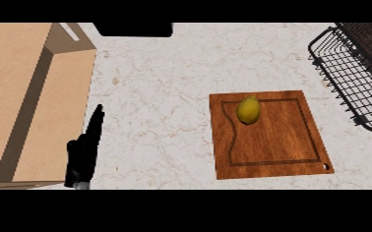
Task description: Pick the sweet potato from the cutting board and place it in the tiered basket
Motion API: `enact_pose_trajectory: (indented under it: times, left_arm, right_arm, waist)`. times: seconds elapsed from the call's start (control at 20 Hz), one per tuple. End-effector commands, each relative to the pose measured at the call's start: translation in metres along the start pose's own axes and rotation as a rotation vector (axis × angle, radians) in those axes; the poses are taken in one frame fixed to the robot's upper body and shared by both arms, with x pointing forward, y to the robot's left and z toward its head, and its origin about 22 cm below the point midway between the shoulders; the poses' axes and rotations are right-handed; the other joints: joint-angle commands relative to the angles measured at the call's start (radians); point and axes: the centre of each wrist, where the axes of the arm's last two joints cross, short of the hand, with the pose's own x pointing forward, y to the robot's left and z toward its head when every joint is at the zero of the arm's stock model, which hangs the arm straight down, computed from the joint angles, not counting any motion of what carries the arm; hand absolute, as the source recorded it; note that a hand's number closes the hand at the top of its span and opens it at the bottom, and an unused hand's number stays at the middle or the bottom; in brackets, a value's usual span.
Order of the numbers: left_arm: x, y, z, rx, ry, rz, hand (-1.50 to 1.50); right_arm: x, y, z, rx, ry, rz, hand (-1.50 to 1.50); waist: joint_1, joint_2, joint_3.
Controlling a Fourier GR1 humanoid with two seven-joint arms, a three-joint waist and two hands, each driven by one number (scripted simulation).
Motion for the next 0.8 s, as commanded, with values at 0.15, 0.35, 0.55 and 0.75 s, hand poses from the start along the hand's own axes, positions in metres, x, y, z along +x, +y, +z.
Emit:
enact_pose_trajectory:
  times: [0.15,0.35,0.55,0.75]
  left_arm:
    - [-0.014,0.009,-0.009,0.004,0.059,-0.005,0.00]
    - [-0.011,0.009,0.009,-0.025,0.053,0.010,0.00]
    - [-0.011,0.010,0.006,-0.018,0.056,0.019,0.00]
    - [-0.002,0.002,0.000,-0.024,0.046,0.005,0.00]
  right_arm:
    - [0.010,0.024,-0.055,0.066,0.138,0.022,1.50]
    - [0.009,0.053,-0.071,0.114,0.122,0.062,1.50]
    - [0.009,0.087,-0.084,0.169,0.113,0.084,1.50]
    - [0.024,0.112,-0.095,0.143,0.132,0.109,1.50]
  waist:
    - [-0.002,0.007,-0.001]
    - [-0.001,0.004,-0.001]
    - [0.002,0.005,0.000]
    - [0.007,0.007,0.000]
